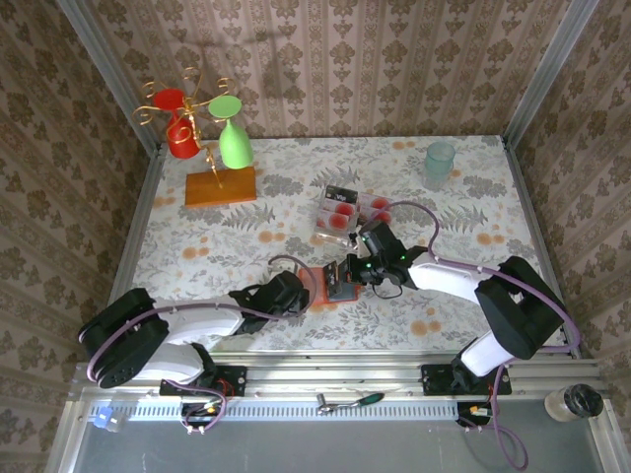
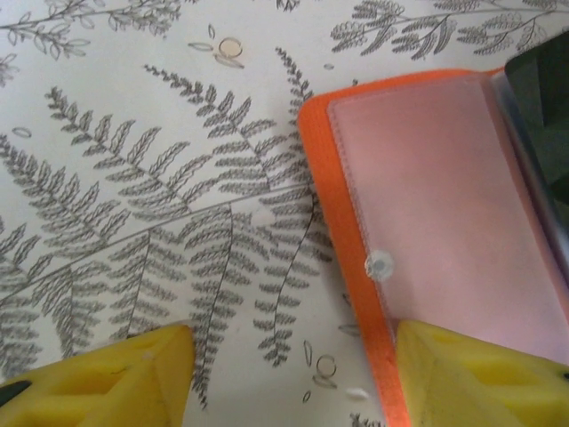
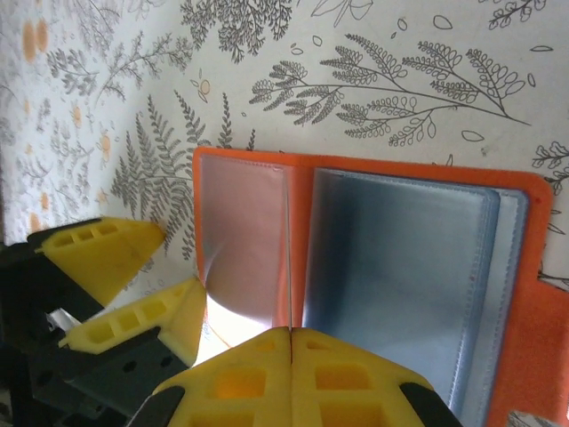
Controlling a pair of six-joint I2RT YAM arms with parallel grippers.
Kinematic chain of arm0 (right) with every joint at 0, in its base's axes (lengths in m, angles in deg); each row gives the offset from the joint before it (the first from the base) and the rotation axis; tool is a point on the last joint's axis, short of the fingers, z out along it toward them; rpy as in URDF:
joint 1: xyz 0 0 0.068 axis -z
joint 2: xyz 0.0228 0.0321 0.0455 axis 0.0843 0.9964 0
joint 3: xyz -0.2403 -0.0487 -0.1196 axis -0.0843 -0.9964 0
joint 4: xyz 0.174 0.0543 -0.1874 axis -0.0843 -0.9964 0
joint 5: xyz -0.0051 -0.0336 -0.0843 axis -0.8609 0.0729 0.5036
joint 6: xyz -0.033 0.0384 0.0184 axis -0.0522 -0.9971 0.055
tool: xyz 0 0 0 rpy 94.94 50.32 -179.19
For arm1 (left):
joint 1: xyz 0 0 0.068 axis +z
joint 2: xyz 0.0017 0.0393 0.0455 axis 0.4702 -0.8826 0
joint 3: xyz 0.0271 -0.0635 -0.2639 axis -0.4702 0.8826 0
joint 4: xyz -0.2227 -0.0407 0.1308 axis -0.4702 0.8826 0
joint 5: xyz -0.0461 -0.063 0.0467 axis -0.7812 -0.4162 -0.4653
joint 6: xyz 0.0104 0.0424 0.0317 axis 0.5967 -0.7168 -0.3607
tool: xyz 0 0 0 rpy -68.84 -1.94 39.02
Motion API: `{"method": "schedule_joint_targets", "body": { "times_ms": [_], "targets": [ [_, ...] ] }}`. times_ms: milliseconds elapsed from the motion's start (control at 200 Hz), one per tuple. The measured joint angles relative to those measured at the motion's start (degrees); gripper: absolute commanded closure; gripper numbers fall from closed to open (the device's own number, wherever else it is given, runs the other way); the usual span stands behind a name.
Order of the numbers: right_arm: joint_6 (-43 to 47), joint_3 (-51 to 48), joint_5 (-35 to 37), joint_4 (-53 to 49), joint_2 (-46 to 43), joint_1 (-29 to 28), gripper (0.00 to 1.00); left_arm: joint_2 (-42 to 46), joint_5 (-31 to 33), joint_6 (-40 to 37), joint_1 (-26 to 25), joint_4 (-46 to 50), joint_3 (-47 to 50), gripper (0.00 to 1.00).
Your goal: Put the credit cards into the card holder
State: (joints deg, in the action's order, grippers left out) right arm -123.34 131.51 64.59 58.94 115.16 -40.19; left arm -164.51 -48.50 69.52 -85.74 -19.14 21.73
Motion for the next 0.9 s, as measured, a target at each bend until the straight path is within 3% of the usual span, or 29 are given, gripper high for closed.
{"method": "schedule_joint_targets", "body": {
  "times_ms": [310, 900],
  "targets": [
    [-6.25, -2.38, -2.23, 10.12, 1.22, 0.61, 1.0, 0.81, 0.42, 0.31, -0.04, 2.99, -0.35, 0.37],
    [-8.59, -5.11, -2.99, 15.78, 3.8, 0.61, 1.0, -2.6, 0.39, -3.78, 0.81, 7.65, -8.28, 0.35]
  ]
}}
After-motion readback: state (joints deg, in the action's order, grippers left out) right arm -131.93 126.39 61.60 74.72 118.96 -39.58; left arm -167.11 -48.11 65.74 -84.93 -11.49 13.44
